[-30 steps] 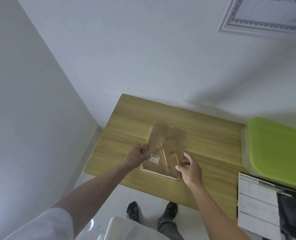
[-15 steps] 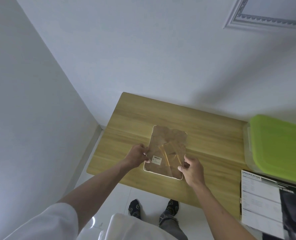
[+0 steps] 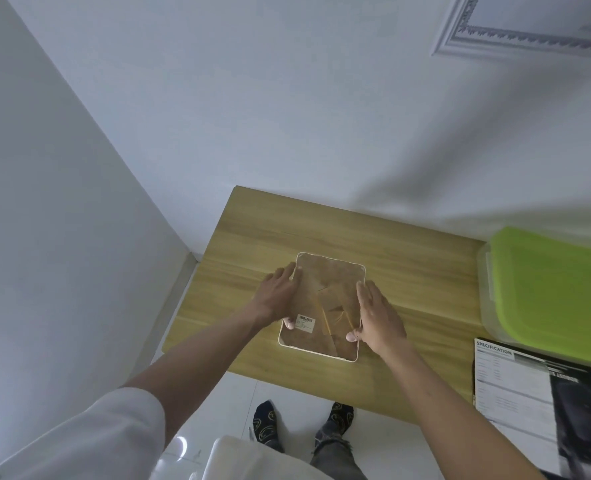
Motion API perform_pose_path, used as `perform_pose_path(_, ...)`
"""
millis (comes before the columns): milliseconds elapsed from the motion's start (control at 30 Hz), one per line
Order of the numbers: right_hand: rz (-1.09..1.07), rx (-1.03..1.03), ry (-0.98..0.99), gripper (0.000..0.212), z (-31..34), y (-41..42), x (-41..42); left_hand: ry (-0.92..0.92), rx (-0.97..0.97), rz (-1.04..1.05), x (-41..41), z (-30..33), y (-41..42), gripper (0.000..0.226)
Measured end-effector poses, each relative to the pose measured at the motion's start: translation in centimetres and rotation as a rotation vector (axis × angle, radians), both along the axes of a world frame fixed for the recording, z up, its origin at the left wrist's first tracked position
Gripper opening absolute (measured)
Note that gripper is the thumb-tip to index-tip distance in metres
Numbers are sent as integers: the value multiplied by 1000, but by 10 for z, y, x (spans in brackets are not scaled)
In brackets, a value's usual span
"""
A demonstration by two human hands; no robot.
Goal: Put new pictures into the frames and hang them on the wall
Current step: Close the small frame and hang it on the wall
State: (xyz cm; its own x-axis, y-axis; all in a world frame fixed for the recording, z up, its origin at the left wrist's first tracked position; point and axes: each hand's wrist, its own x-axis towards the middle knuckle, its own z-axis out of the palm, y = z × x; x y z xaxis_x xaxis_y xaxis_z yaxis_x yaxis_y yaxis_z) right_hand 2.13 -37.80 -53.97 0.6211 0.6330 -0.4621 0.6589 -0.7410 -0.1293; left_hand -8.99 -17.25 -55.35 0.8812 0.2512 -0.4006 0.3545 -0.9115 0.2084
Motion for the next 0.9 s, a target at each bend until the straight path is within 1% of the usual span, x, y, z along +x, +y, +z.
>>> perform_pose_path(67, 131, -84, 19, 135, -1, 7, 14, 55, 46, -104, 12, 0, 2, 151)
perform_pose_path(133, 214, -135, 40, 143, -2, 14, 26, 110, 76, -183, 23, -2, 3, 156)
perform_pose_path(300, 321, -189, 49, 151, -12, 26, 40, 199, 56, -277, 38, -2, 9, 160)
perform_pose_path(467, 339, -226, 37, 153, -14, 35, 39, 225, 19, -273, 41, -2, 12, 160)
perform_pose_path(667, 299, -257, 61, 152, -14, 41, 37, 230, -35, -257, 37, -7, 17, 159)
perform_pose_path(833, 248, -185, 59, 152, -12, 31, 37, 194, -17, -248, 34, -2, 17, 156)
perform_pose_path(900, 192, -132, 70, 148, -10, 24, 34, 164, -14, -170, 28, 0, 12, 154)
